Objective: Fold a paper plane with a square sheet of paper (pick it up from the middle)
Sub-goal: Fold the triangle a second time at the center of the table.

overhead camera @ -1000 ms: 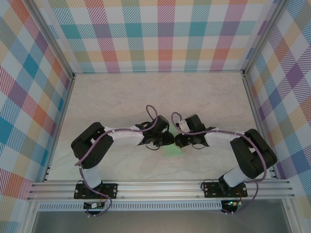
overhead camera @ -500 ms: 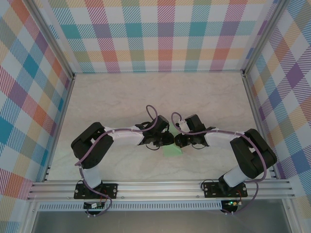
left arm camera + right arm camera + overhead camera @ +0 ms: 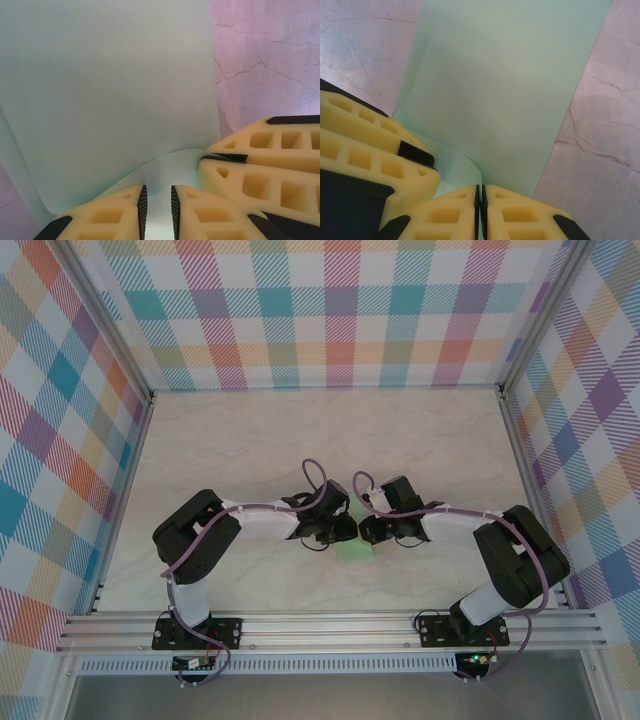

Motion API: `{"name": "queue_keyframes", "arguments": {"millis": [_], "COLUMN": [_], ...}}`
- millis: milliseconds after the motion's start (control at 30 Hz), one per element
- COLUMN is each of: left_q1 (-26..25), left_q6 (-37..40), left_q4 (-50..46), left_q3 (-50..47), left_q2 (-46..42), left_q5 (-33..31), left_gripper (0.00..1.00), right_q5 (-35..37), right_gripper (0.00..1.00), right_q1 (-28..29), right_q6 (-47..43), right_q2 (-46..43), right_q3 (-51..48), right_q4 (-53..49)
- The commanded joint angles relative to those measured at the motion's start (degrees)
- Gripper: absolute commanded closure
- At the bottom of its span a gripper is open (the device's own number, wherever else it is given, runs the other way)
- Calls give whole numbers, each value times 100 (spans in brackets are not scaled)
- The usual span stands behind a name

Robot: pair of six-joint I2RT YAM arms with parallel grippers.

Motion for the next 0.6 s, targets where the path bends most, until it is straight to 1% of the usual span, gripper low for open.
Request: {"name": "queue_keyframes", "arguments": {"millis": [0,100,200,267,333,400,467,533,567], "left_q1": [-116,-114,-120,-114,-120,-115,-114,-114,-114], "left_q6": [-82,-79,-28,-10,-7,7,4,5,17], "left_q4": [-9,5,-19,-30,-39,-39,-10,-15,-17], "left_q3": [43,24,44,45,42,41,38,37,39], "left_q2": [117,92,70,70,73,91,92,80,73], "left_q5": [-58,-44,-8,3,8,32,51,60,60], "left_gripper": [78,78,78,78,78,78,78,78,78], "right_q5": [-163,-131,7,115,202,172,-119,-409,-581], "right_gripper": [84,81,69,63,62,65,72,81,84], "right_q1": [-4,-9,-10,-8,-25,-34,-35,-35,-35], "right_q6": [33,52,163,315,536,872,1190,1511,1613], "right_q2": [-176,-344,-690,-1027,-1379,-1603,-1711,-1726,-1725], "right_q3": [30,98,142,180,206,217,219,207,207], "right_q4": [-128,-317,-590,-839,-1139,-1417,-1657,-1899,-1936]}}
